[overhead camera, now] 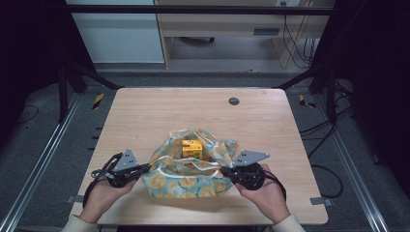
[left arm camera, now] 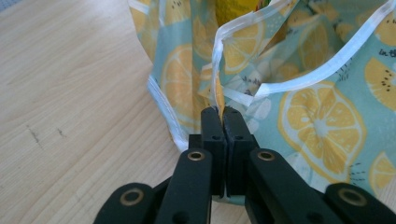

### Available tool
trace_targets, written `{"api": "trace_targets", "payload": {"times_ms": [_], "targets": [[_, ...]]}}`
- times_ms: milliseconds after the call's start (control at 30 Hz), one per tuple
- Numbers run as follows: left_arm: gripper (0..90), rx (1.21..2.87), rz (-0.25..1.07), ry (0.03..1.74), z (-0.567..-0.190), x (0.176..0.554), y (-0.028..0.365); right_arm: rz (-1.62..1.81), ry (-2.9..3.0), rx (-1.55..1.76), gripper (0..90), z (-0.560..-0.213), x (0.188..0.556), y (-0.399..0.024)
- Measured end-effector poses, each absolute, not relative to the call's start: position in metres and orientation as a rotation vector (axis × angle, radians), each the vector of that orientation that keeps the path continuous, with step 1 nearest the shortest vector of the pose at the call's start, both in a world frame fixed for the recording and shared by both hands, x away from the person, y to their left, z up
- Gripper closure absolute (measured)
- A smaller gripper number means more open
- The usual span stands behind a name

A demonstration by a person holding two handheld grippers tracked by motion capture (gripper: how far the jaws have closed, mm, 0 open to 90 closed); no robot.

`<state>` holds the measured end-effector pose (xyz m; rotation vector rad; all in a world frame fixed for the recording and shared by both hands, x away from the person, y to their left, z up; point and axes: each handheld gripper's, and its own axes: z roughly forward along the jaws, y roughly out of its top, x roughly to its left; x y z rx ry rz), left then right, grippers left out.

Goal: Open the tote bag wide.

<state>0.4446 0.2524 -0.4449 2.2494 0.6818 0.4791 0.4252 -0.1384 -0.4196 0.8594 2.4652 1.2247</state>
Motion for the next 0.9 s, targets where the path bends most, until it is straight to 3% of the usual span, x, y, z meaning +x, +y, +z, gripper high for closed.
{"api": "trace_targets", "payload": {"times_ms": [300,400,533,600,633,900], "targets": [[88.1,2.327,0.425,0.704,-0.460,0.449,0.252,1.113,2.539,0.924,89.5,-0.450,0.431,-0.136],[83.5,2.305,0.449,0.715,-0.458,0.448,0.252,1.104,2.552,0.930,86.2,-0.453,0.433,-0.135],[66.6,2.248,0.520,0.706,-0.445,0.444,0.253,1.131,2.515,0.877,68.2,-0.437,0.431,-0.131],[64.1,2.220,0.542,0.702,-0.437,0.442,0.253,1.134,2.509,0.858,65.0,-0.433,0.431,-0.130],[59.8,2.206,0.555,0.693,-0.431,0.440,0.252,1.144,2.488,0.820,57.7,-0.423,0.431,-0.129],[50.7,2.199,0.581,0.637,-0.416,0.438,0.232,1.157,2.432,0.825,44.3,-0.401,0.443,-0.126]]}}
